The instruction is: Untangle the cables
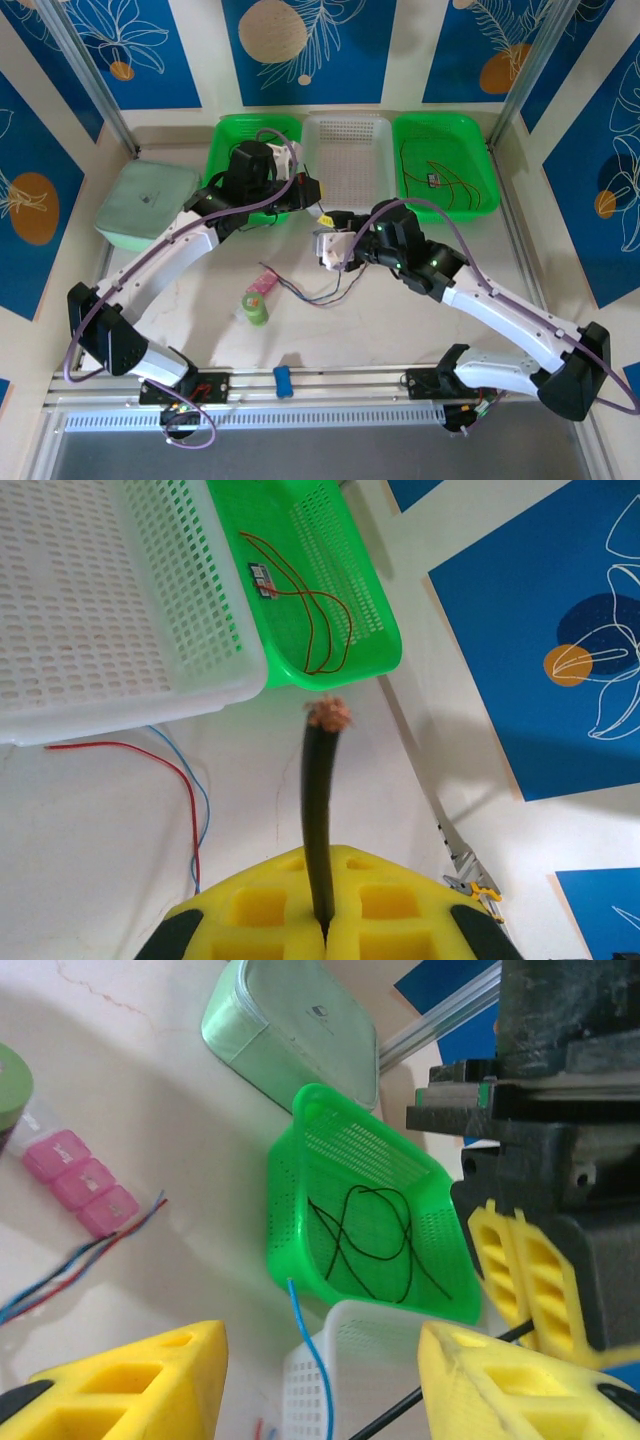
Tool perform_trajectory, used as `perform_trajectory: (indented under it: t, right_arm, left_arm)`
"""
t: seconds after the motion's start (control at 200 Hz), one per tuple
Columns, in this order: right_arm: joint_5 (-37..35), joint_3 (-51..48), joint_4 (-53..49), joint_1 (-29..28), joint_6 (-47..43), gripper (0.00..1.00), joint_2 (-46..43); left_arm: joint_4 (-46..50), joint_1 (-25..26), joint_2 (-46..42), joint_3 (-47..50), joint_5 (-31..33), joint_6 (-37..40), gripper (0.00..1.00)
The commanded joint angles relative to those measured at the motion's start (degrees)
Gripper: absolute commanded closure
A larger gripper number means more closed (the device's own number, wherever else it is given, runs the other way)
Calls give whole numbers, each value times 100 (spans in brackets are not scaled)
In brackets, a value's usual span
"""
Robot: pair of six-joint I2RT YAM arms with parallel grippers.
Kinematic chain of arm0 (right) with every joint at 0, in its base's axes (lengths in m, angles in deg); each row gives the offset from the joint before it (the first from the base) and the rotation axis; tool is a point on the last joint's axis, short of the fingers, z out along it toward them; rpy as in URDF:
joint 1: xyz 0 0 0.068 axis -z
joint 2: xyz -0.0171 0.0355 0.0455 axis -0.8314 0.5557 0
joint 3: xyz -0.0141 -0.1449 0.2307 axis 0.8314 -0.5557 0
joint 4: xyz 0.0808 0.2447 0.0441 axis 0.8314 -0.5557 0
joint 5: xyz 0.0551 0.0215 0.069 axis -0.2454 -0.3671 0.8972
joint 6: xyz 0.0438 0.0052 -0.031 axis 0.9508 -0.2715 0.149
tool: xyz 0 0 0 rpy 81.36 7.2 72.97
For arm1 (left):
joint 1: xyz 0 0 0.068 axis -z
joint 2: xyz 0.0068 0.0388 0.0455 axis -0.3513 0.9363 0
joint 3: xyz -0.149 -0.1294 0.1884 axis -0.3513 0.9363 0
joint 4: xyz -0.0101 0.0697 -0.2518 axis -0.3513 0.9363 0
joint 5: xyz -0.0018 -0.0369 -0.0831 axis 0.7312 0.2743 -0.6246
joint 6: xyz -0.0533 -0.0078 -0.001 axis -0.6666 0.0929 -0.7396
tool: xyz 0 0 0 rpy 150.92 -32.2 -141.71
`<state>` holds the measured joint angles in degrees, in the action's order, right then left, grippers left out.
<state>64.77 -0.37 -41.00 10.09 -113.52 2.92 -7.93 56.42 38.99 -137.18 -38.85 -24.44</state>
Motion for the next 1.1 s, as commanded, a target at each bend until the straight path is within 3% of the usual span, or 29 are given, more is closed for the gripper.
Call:
perform_trajectory:
  t: [0.0,0.415,0.53,0.73,1.095]
  right_arm:
    - [-405,244,72,-119,-584,48,206]
    - [-1043,467,134,-262,-1376,54,816]
    - [-1189,468,244,-276,-1538,67,885]
    - [-1182,488,212,-367,-1432,100,738]
    - [-337,444,689,-66,336,100,-593]
  left_arm:
    - [-123,-30,-2,-175,-175,-78,100]
    - [-198,-34,-81,-78,-220,-126,100]
    - [-194,-30,-84,-76,-220,-118,100]
    - [-297,-35,-94,-98,-285,-217,100]
    - [-202,-52,312,-1363,-531,-144,100]
